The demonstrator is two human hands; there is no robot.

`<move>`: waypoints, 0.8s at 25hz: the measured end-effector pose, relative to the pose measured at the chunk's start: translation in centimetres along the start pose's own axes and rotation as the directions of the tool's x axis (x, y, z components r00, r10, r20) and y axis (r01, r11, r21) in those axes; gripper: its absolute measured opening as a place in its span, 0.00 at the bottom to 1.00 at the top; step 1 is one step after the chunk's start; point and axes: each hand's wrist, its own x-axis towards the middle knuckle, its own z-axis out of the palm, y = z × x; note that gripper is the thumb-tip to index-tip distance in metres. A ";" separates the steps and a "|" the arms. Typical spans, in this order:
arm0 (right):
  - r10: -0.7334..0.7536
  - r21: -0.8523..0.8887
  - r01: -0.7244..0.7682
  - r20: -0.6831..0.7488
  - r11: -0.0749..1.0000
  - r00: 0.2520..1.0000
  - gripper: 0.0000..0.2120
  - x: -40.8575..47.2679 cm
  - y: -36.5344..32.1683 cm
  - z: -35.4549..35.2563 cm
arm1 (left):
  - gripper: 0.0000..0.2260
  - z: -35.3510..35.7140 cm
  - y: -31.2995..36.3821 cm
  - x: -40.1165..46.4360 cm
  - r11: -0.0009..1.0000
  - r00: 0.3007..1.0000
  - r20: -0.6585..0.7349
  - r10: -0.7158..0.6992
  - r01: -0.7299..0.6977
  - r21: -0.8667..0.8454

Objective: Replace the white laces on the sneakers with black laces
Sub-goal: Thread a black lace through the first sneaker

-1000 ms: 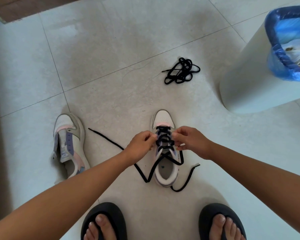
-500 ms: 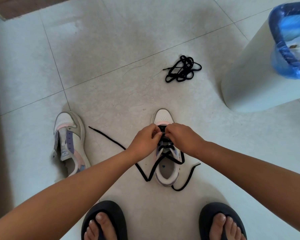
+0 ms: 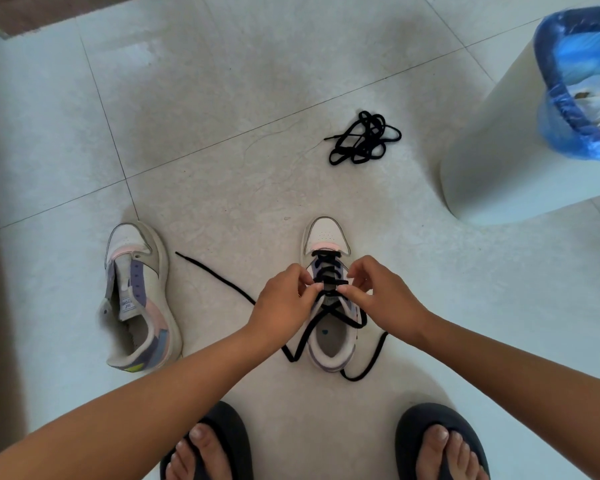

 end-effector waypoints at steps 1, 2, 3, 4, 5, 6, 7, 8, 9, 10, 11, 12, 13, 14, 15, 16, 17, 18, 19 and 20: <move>-0.039 -0.030 0.039 -0.002 0.999 0.999 0.06 -0.3 -0.3 0.1 | 0.07 0.1 0.1 -0.3 0.999 0.999 -0.001 0.039 -0.039 0.037; -0.064 -0.052 0.065 0.014 0.997 0.998 0.05 -0.6 -0.5 0.3 | 0.08 0.1 0.2 -0.4 0.992 0.995 0.015 0.095 -0.096 0.087; -0.067 -0.064 0.069 0.036 0.996 0.997 0.05 -0.8 -0.8 0.4 | 0.08 0.0 0.2 -0.5 0.980 0.989 0.045 0.144 -0.149 0.130; -0.057 -0.082 0.062 0.055 0.995 0.997 0.05 -0.9 -1.1 0.5 | 0.09 -0.2 0.4 -0.3 0.967 0.981 0.085 0.174 -0.187 0.171; -0.044 -0.112 0.052 0.073 0.992 0.996 0.05 -0.9 -1.3 0.6 | 0.09 -0.4 0.6 -0.1 0.952 0.973 0.134 0.188 -0.214 0.219; -0.031 -0.159 0.045 0.091 0.986 0.995 0.05 -0.7 -1.6 0.6 | 0.08 -0.5 1.0 0.3 0.932 0.965 0.187 0.186 -0.234 0.278; -0.014 -0.208 0.038 0.115 0.977 0.993 0.05 -0.2 -1.9 0.6 | 0.08 -0.4 1.5 0.7 0.902 0.957 0.234 0.171 -0.248 0.354; 0.003 -0.250 0.034 0.148 0.968 0.989 0.08 0.3 -2.2 0.6 | 0.08 -0.1 2.0 1.2 0.865 0.950 0.274 0.149 -0.259 0.429; 0.026 -0.279 0.030 0.196 0.960 0.980 0.11 0.8 -2.6 0.6 | 0.08 0.0 2.7 1.5 0.830 0.943 0.310 0.124 -0.270 0.488; 0.055 -0.299 0.022 0.247 0.954 0.967 0.14 1.2 -2.9 0.5 | 0.07 0.1 3.3 1.9 0.806 0.934 0.341 0.107 -0.282 0.520; 0.090 -0.295 -0.001 0.287 0.955 0.954 0.17 1.5 -3.2 0.1 | 0.05 0.1 3.6 2.0 0.805 0.927 0.360 0.104 -0.291 0.517; 0.122 -0.256 -0.040 0.314 0.966 0.941 0.18 1.7 -3.3 -0.5 | 0.05 0.1 3.6 2.1 0.830 0.931 0.348 0.115 -0.283 0.482; 0.146 -0.175 -0.093 0.327 0.980 0.934 0.17 1.6 -3.1 -1.1 | 0.06 0.0 3.1 2.0 0.860 0.940 0.313 0.133 -0.266 0.436; 0.160 -0.068 -0.146 0.324 0.987 0.932 0.14 1.4 -2.5 -1.5 | 0.07 0.0 2.2 1.7 0.883 0.951 0.254 0.178 -0.268 0.387; 0.174 0.031 -0.192 0.307 0.981 0.936 0.12 1.1 -1.9 -1.6 | 0.09 0.1 1.0 1.2 0.894 0.951 0.186 0.245 -0.296 0.336; 0.183 0.094 -0.217 0.282 0.972 0.942 0.10 0.6 -1.2 -1.5 | 0.12 0.5 -0.2 0.6 0.891 0.937 0.116 0.329 -0.349 0.289; 0.190 0.120 -0.226 0.254 0.967 0.948 0.09 0.0 -0.6 -1.1 | 0.15 1.0 -1.3 -0.1 0.883 0.918 0.050 0.393 -0.392 0.259; 0.193 0.134 -0.227 0.228 0.965 0.954 0.08 -0.4 -0.1 -0.5 | 0.16 1.6 -2.3 -0.6 0.891 0.913 -0.019 0.408 -0.393 0.229; 0.190 0.144 -0.223 0.210 0.964 0.959 0.08 -0.7 0.2 0.0 | 0.15 2.0 -2.8 -0.9 0.914 0.920 -0.074 0.384 -0.367 0.175; 0.186 0.159 -0.219 0.197 0.963 0.963 0.08 -0.8 0.3 0.2 | 0.12 2.1 -2.6 -0.9 0.946 0.944 -0.095 0.317 -0.306 0.110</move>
